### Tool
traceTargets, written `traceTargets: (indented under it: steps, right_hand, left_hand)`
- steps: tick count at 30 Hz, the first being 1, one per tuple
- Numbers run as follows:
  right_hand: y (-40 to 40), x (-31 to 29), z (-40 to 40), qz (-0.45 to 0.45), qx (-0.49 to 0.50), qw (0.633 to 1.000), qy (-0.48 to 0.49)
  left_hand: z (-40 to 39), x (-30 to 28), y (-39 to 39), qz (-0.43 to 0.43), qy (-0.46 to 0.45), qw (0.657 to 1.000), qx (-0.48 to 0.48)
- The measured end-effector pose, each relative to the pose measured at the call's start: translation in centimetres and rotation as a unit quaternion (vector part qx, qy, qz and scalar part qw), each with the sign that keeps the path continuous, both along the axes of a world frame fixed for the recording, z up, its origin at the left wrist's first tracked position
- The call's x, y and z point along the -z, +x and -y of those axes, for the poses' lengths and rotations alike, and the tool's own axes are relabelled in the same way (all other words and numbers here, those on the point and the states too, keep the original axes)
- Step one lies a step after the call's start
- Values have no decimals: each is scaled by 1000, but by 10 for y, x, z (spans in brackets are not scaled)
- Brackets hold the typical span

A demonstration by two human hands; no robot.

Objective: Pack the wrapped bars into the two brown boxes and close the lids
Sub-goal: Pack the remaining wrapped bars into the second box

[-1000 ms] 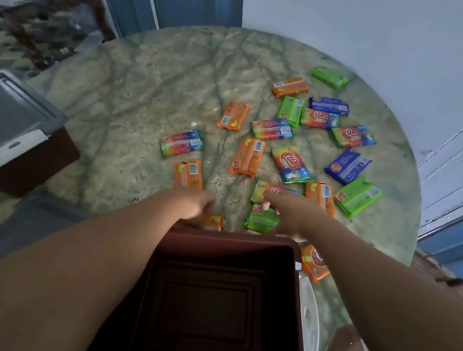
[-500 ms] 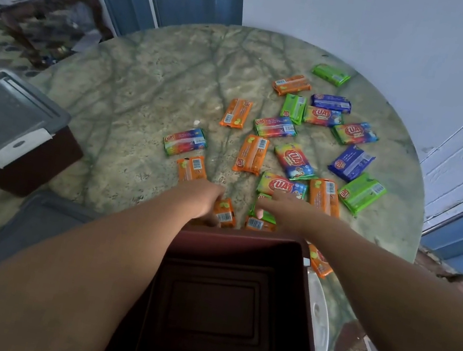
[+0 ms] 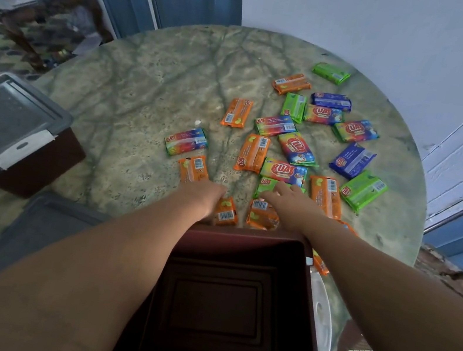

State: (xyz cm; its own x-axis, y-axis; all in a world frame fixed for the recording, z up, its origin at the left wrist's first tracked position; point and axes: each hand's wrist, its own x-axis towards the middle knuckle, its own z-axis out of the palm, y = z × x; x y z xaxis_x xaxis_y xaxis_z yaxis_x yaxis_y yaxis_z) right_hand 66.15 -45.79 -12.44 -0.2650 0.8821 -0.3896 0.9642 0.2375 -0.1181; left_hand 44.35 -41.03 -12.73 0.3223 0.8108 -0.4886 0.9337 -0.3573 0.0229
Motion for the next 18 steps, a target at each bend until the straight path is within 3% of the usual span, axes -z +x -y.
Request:
traceTargets:
  steps: [13,18]
  right_hand:
    - [-9,-9,-8,57,1,998,-8]
    - [-7,-21,-9,-32,89,995,-21]
  left_hand:
    - [2,4,-3,25,15,1000,-6]
    - [2,5,-7,93,8,991,-96]
